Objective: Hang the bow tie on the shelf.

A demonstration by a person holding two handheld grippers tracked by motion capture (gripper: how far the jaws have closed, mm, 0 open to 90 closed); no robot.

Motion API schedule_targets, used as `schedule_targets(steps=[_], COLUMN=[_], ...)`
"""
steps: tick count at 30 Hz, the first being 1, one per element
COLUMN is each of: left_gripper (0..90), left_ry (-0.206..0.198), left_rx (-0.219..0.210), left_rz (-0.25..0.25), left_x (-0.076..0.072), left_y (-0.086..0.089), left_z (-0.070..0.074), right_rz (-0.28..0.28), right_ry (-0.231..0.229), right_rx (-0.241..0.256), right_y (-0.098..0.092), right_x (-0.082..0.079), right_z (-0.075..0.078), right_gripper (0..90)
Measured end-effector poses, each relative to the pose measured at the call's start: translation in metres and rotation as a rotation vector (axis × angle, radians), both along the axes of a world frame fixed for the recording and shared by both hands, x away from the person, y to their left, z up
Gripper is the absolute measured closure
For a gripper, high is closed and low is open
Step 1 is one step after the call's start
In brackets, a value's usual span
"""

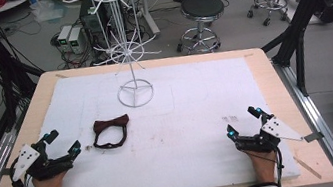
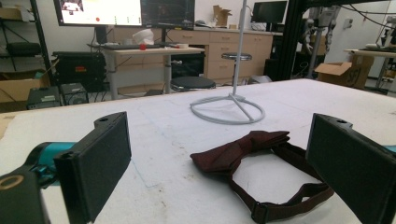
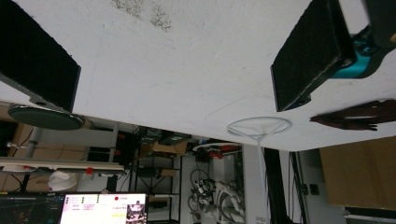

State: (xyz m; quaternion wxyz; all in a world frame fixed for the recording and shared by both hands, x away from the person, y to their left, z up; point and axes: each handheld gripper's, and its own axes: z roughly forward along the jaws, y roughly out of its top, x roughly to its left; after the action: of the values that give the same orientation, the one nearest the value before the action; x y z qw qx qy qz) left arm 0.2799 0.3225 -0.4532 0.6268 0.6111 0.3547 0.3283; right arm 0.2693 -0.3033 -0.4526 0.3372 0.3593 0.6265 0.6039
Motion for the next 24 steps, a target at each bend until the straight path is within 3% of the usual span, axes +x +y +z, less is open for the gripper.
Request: schedule_targets(steps=[13,18,24], left_gripper=[7.1,6.8,6.8], left_ry=[-0.004,0.004,0.011], left_rx=[0.005,-0.023,-0.002], left_rz=[-0.005,-0.019,-0.014], left_x=[-0.0003,0.0006,-0.0004], left_y=[-0.0004,0.0023,0.0053], left_z=[0.0002,0.0003,0.0016], right_rz=[-0.003,-0.003,-0.004], right_ry=[-0.008,-0.008,-0.005], right_rx=[0.000,0.000,0.000], right_y=[-0.0003,-0.0003,-0.0001], right_x=[-0.0001,0.0000,-0.0004], right_z=[-0.0002,-0.0002,-0.0001], right_gripper=[0.7,0.7,0.7])
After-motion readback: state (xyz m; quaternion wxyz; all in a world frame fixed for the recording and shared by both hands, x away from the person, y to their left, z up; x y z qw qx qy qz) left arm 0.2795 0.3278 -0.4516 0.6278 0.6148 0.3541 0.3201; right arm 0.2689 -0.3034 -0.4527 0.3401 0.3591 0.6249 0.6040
